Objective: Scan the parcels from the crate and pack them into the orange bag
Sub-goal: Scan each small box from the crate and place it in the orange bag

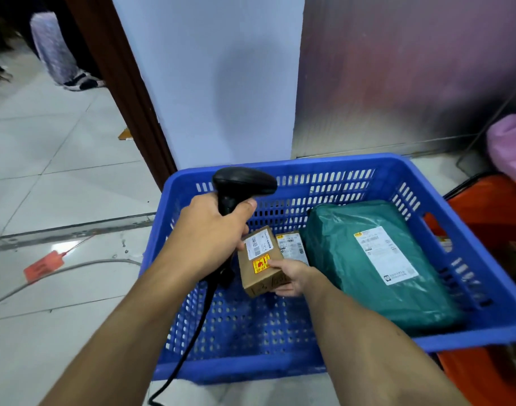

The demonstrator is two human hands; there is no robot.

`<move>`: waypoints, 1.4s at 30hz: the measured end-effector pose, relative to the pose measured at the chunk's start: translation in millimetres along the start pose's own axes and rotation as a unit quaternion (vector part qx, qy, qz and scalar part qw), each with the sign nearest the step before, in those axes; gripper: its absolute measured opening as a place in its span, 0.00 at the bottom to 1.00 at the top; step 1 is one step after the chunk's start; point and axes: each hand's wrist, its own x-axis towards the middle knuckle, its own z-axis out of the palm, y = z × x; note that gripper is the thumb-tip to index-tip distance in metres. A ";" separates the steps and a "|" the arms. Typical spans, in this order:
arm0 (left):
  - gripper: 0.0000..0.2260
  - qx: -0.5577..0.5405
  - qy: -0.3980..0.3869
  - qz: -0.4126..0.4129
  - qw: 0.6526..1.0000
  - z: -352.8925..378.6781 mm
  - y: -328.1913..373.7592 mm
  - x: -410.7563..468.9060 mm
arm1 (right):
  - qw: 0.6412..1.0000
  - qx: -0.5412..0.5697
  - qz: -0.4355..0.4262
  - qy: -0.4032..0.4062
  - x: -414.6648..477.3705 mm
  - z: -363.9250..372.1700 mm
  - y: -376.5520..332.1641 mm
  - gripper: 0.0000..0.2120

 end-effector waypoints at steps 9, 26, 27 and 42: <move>0.06 -0.069 -0.041 0.040 0.996 0.5 16.2 -14.2 | 0.977 -0.159 -0.136 0.040 -120.3 -73.3 -4.5 0.20; 0.09 -0.239 -0.108 0.015 0.965 58.3 40.8 -106.0 | 0.883 -0.252 -0.342 0.200 -347.3 -203.4 40.6 0.16; 0.10 -0.222 -0.100 0.026 0.970 59.9 40.3 -108.5 | 0.882 -0.251 -0.345 0.201 -350.5 -206.4 40.2 0.15; 0.10 -0.133 -0.063 0.088 0.985 62.2 40.9 -101.2 | 0.883 -0.181 -0.380 0.206 -333.3 -241.2 31.0 0.19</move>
